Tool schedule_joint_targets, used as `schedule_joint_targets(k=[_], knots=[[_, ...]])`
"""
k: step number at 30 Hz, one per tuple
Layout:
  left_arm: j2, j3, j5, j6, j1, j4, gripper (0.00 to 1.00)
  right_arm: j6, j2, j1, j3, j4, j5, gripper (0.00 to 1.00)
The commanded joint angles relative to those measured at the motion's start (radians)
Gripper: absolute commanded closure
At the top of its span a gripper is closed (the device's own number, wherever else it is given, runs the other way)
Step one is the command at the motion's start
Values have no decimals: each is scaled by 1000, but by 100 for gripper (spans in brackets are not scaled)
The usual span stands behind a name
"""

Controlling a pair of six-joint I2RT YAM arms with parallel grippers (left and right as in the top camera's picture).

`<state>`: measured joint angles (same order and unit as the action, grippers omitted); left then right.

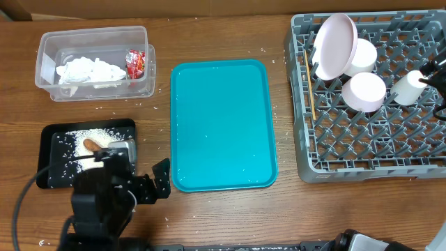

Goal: Sort waste into correct bins and load items into the dishwasher

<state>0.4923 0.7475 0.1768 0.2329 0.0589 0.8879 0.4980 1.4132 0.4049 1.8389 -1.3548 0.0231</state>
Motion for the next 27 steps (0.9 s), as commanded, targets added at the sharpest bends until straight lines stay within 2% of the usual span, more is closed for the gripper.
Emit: schedule_joint_targets(k=[1, 2, 6, 16, 20, 27], knots=[[-103, -148, 58, -125, 7, -131, 0, 4, -3, 3, 2, 2, 2, 0], [-157, -225, 66, -172, 7, -212, 0, 4, -3, 3, 2, 2, 2, 0], [-247, -365, 55, -216, 7, -350, 0, 4, -3, 3, 2, 2, 2, 0], [-381, -621, -88, -215, 7, -710, 0, 4, -3, 3, 2, 2, 2, 0], [-422, -672, -122, -216, 7, -789, 0, 4, -3, 3, 2, 2, 2, 0], [-490, -738, -136, -216, 7, -809, 0, 4, -3, 3, 2, 2, 2, 0]])
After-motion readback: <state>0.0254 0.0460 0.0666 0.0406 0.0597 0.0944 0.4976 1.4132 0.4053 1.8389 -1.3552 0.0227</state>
